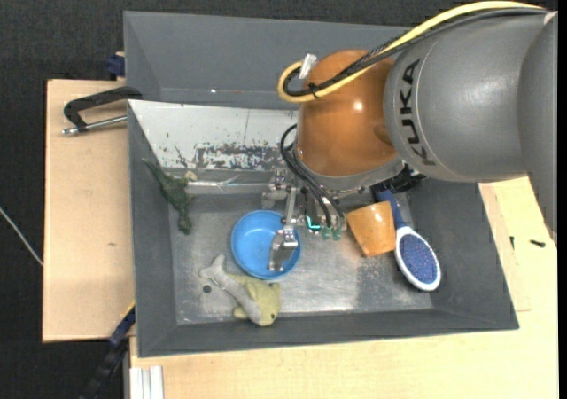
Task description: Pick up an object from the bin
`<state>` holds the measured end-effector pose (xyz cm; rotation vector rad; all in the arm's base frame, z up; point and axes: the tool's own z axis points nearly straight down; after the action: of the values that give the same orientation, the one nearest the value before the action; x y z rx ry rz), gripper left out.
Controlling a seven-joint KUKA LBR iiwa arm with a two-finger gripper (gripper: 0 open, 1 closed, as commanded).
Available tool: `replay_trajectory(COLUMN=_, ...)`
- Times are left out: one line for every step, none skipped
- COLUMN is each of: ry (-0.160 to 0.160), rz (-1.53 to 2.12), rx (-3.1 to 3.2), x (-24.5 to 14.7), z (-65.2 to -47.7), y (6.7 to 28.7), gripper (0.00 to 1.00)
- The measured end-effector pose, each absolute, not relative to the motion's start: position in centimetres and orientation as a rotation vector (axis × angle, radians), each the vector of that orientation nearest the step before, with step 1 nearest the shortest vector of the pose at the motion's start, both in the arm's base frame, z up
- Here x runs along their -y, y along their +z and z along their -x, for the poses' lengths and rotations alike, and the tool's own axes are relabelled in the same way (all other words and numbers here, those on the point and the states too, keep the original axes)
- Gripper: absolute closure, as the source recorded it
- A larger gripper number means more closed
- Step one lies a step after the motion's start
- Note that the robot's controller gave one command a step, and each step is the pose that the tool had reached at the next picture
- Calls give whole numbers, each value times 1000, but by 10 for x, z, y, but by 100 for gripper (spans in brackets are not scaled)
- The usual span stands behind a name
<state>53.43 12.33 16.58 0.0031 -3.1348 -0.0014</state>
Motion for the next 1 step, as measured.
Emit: replay_trajectory(ry=-3, rz=-818, rx=3045, x=-83, z=-496, y=72, gripper=0)
